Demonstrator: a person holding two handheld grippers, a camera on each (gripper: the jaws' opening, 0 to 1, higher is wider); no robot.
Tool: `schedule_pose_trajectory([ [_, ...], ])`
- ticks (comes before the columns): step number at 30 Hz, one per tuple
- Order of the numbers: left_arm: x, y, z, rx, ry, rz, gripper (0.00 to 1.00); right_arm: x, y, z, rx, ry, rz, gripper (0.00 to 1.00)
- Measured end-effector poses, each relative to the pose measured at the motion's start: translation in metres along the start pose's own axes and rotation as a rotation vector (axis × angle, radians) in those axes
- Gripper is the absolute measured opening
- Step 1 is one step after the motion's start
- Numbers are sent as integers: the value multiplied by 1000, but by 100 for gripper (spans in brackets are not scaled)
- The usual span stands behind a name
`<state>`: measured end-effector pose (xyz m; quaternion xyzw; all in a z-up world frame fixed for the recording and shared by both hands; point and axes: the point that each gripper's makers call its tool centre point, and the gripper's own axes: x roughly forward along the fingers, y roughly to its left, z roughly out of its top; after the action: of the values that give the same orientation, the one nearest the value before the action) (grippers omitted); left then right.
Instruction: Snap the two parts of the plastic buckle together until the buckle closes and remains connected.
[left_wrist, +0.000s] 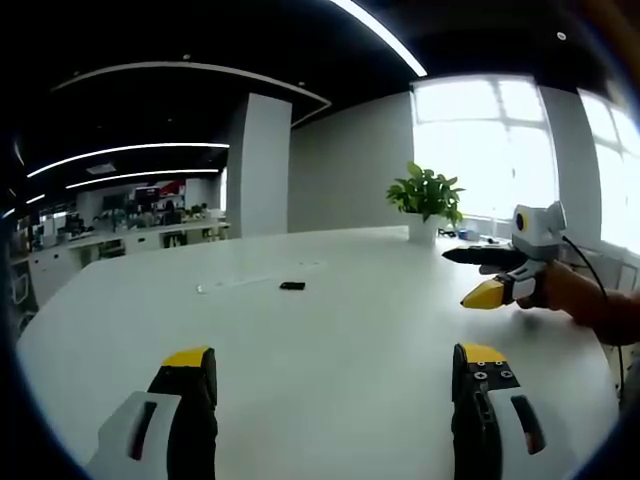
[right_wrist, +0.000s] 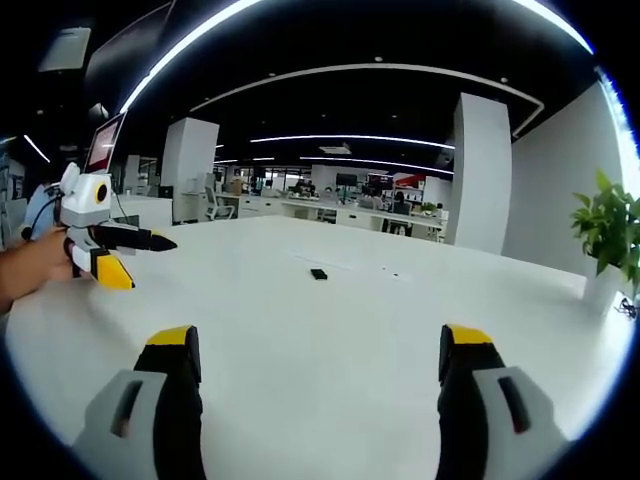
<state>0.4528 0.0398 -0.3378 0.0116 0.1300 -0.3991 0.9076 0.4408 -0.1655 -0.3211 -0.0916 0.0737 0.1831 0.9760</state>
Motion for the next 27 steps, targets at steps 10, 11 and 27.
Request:
schedule_pose_trajectory([
  [10, -1, 1, 4, -31, -16, -6, 99, 1, 2, -1, 13, 4, 9, 100],
  [11, -1, 1, 4, -28, -14, -4, 99, 1, 2, -2, 10, 8, 9, 100],
  [27, -1, 2, 2, -29, -14, 1, 99, 2, 0, -1, 12, 0, 3, 100],
])
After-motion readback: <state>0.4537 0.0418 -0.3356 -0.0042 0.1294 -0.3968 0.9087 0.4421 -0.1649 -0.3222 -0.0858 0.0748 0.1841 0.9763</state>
